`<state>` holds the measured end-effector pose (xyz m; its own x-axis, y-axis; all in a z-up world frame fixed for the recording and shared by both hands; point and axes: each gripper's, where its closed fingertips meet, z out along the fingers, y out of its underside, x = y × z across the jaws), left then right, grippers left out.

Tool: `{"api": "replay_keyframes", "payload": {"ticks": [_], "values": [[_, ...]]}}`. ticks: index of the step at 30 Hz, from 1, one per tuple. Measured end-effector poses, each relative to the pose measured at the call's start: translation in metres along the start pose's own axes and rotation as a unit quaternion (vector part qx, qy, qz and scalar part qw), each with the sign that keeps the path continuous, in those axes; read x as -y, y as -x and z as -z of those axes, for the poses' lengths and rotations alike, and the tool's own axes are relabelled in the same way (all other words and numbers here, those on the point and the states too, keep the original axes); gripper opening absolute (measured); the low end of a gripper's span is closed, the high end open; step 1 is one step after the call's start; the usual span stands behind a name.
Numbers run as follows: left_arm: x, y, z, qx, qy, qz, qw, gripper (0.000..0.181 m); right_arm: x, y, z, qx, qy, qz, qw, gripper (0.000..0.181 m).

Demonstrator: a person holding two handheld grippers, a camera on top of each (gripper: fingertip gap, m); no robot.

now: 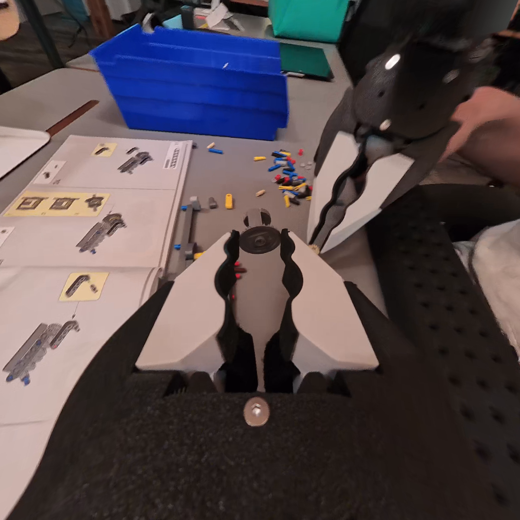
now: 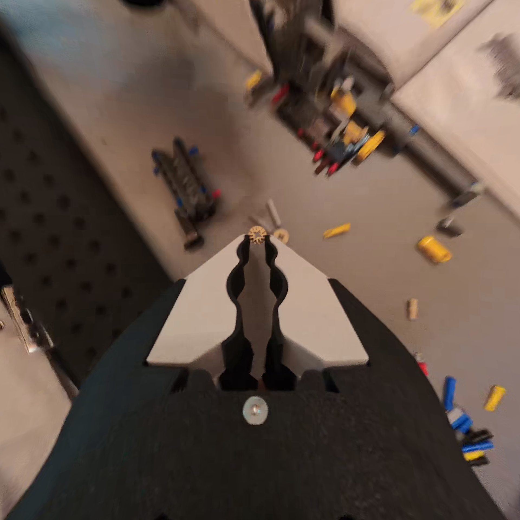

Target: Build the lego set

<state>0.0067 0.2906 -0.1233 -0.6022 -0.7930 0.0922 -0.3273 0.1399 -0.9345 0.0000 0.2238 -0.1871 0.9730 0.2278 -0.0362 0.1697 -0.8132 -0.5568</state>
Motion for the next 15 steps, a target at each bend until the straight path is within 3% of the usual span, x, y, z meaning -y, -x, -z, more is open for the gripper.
{"api": "replay_keyframes", "payload": {"ticks": [4,12,15], "values": [[0.007,-0.021,-0.002,-0.051,-0.017,0.005,0.999,0.029,-0.03,0.005,-0.004,0.003,0.014,-0.009,1.0,0.01],[-0.002,-0.031,-0.009,-0.079,0.003,0.007,0.997,0.029,-0.037,0.011,-0.006,0.027,0.004,-0.021,0.999,0.012],[-0.003,-0.036,-0.009,-0.089,0.007,0.005,0.996,0.029,-0.031,0.014,-0.001,0.042,-0.016,-0.024,0.999,0.022]]}}
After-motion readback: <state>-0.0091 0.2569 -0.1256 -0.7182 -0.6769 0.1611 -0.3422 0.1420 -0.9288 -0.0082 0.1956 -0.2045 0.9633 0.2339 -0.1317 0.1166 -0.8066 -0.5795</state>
